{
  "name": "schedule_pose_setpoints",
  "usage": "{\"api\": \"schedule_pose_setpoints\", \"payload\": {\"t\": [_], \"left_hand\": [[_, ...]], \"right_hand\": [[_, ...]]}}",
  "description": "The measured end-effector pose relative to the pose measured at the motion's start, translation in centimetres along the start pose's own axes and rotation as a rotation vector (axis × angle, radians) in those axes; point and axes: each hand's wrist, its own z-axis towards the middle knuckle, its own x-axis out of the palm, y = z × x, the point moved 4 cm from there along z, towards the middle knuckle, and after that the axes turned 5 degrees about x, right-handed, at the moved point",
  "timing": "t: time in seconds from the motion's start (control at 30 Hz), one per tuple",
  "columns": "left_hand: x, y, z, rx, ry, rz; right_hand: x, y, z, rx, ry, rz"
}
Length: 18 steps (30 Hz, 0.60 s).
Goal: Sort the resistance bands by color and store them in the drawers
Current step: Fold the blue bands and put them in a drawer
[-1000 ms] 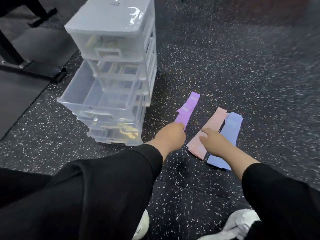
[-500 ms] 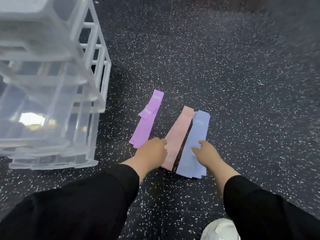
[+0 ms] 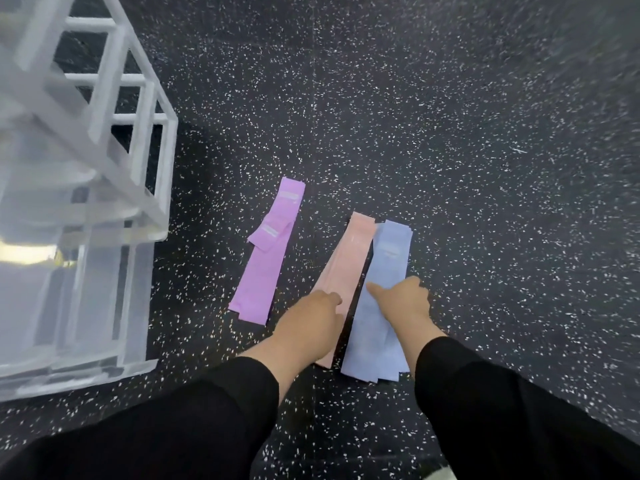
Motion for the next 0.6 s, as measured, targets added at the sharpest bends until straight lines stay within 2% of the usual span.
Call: {"api": "schedule_pose_setpoints", "payload": {"t": [0.1,0.23,0.4,0.6], "left_hand": [[-0.4,-0.6,0.7,0.021,-0.012,-0.024],[-1.0,-1.0,1.1,0.030,-0.054,-0.052],[-1.9,-1.2,0.4,0.034,-0.065,-0.070],[-3.9,-1.8,-1.0,0.044,-0.104,-0.077]], "right_hand": [[0.6,0.2,0.4,0.046,-0.012,0.052],[0.9,0.6,1.2,0.095,0.064,0.169],[0.9,0.7,0.9,0.045,0.110,0.198],[-1.2,0.7,-0.8,-0.066,0.031,0.341]]}}
